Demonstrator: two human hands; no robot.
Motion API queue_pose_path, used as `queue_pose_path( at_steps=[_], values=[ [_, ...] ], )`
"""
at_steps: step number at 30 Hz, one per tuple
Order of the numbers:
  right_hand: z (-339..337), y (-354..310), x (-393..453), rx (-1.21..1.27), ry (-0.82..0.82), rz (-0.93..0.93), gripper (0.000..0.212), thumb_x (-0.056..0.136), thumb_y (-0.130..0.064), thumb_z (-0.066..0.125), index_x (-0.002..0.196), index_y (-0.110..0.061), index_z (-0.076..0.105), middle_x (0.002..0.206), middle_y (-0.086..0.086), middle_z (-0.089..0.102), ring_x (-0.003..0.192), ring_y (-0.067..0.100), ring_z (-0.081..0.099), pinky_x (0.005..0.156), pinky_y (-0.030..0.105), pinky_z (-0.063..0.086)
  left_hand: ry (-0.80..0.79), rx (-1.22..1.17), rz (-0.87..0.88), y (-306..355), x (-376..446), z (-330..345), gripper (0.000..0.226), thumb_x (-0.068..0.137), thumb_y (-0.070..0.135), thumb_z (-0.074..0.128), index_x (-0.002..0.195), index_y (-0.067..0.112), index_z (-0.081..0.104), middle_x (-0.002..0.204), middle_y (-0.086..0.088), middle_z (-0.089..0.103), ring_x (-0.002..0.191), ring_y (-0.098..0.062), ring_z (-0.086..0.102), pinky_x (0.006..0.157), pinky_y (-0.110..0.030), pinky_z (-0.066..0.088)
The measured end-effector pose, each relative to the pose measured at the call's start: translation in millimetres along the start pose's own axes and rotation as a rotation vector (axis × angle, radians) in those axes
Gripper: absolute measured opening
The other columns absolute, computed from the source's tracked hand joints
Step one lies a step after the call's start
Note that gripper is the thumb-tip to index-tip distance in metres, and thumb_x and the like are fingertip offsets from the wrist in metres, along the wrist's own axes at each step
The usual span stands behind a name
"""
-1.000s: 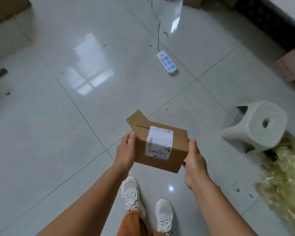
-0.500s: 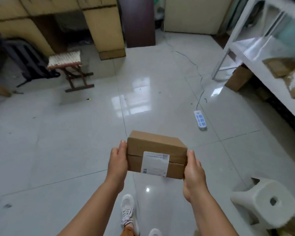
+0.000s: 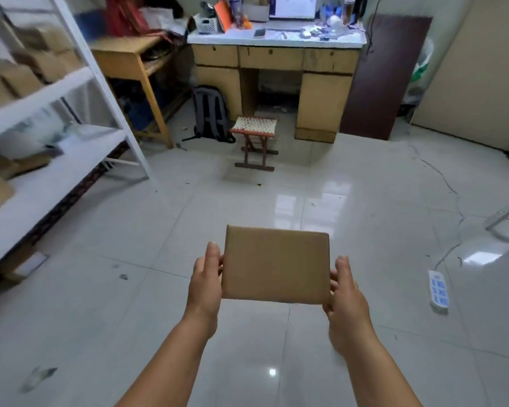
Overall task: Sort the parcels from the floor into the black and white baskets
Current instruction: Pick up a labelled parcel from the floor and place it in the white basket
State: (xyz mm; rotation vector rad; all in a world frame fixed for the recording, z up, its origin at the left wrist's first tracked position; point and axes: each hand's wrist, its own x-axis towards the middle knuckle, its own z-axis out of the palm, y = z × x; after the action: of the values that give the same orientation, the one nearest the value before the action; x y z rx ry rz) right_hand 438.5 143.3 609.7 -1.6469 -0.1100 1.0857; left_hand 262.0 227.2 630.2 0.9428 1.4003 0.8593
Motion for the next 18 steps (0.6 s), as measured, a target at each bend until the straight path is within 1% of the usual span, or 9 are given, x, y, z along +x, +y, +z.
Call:
queue_pose_path(
  at_steps=[3, 6, 7, 9, 12, 14, 16, 17, 18],
  values=[
    [42.0, 2.4, -28.3, -0.053, -0.092, -0.009, 0.066, 0.087, -0.07, 0.04, 0.119, -0.016, 0.058, 0.117, 0.005, 0.064, 0.111, 0.025, 0.059, 0.107, 0.047, 0.039, 0.054, -0.053, 0.033, 6.9, -8.2, -55.9, 0.051, 0.093, 0.059, 0.033, 0.111, 0.02, 0.06, 0.109, 0.001, 0.065, 0.102, -0.014, 0.061, 0.084, -0.034, 0.046],
    [86.2, 10.8, -65.5, -0.069, -0.167, -0.038, 0.05, 0.089, -0.069, 0.037, 0.117, -0.031, 0.052, 0.122, -0.002, 0.06, 0.117, 0.021, 0.055, 0.111, 0.046, 0.033, 0.057, -0.102, 0.071, 15.2, -23.0, -112.3, 0.049, 0.096, 0.056, 0.029, 0.116, 0.028, 0.064, 0.107, 0.01, 0.068, 0.107, -0.008, 0.06, 0.089, -0.03, 0.046],
    [99.8, 15.0, -77.5, -0.071, -0.197, -0.04, 0.05, 0.089, -0.07, 0.037, 0.118, -0.033, 0.053, 0.124, -0.003, 0.059, 0.119, 0.02, 0.054, 0.112, 0.046, 0.032, 0.067, -0.122, 0.076, 17.4, -28.2, -131.8, 0.049, 0.097, 0.056, 0.029, 0.115, 0.029, 0.065, 0.107, 0.011, 0.068, 0.109, -0.008, 0.06, 0.092, -0.031, 0.045],
    [125.8, 24.9, -101.2, -0.077, -0.257, -0.038, 0.064, 0.084, -0.076, 0.037, 0.123, -0.029, 0.057, 0.127, -0.003, 0.06, 0.121, 0.021, 0.054, 0.112, 0.047, 0.032, 0.101, -0.147, 0.087, 18.3, -36.9, -172.7, 0.051, 0.097, 0.056, 0.028, 0.114, 0.025, 0.064, 0.11, 0.009, 0.067, 0.11, -0.01, 0.059, 0.096, -0.033, 0.043],
    [165.0, 38.5, -136.8, -0.096, -0.33, -0.032, 0.079, 0.079, -0.079, 0.041, 0.126, -0.018, 0.057, 0.125, 0.001, 0.06, 0.119, 0.022, 0.053, 0.109, 0.042, 0.034, 0.183, -0.186, 0.091, 17.8, -50.3, -231.4, 0.055, 0.094, 0.06, 0.032, 0.11, 0.015, 0.06, 0.111, -0.006, 0.066, 0.101, -0.018, 0.06, 0.088, -0.034, 0.045],
    [192.9, 47.7, -160.7, -0.142, -0.375, -0.038, 0.085, 0.073, -0.084, 0.043, 0.121, -0.015, 0.059, 0.121, 0.004, 0.064, 0.113, 0.024, 0.058, 0.108, 0.046, 0.037, 0.24, -0.229, 0.101, 18.7, -59.5, -265.2, 0.053, 0.092, 0.059, 0.038, 0.108, 0.012, 0.057, 0.108, -0.011, 0.065, 0.095, -0.02, 0.06, 0.084, -0.033, 0.046],
    [219.5, 57.6, -183.6, -0.172, -0.408, -0.05, 0.086, 0.065, -0.086, 0.047, 0.12, -0.022, 0.059, 0.117, 0.003, 0.065, 0.108, 0.024, 0.061, 0.103, 0.047, 0.042, 0.282, -0.257, 0.127, 20.2, -69.6, -296.1, 0.042, 0.093, 0.051, 0.044, 0.11, 0.014, 0.054, 0.106, -0.007, 0.065, 0.093, -0.017, 0.06, 0.079, -0.03, 0.047],
    [232.1, 61.9, -195.4, -0.183, -0.423, -0.055, 0.08, 0.068, -0.084, 0.047, 0.121, -0.024, 0.058, 0.116, 0.002, 0.064, 0.107, 0.023, 0.06, 0.099, 0.045, 0.045, 0.301, -0.264, 0.142, 20.1, -73.7, -311.4, 0.036, 0.094, 0.047, 0.046, 0.113, 0.017, 0.054, 0.109, -0.005, 0.064, 0.095, -0.014, 0.06, 0.079, -0.029, 0.047],
    [243.6, 66.0, -206.3, -0.192, -0.44, -0.068, 0.071, 0.075, -0.079, 0.046, 0.12, -0.025, 0.057, 0.116, 0.002, 0.063, 0.106, 0.023, 0.06, 0.095, 0.043, 0.047, 0.317, -0.267, 0.158, 20.2, -77.6, -326.6, 0.032, 0.095, 0.044, 0.047, 0.116, 0.021, 0.055, 0.114, -0.002, 0.063, 0.1, -0.012, 0.059, 0.084, -0.029, 0.048]
  ],
)
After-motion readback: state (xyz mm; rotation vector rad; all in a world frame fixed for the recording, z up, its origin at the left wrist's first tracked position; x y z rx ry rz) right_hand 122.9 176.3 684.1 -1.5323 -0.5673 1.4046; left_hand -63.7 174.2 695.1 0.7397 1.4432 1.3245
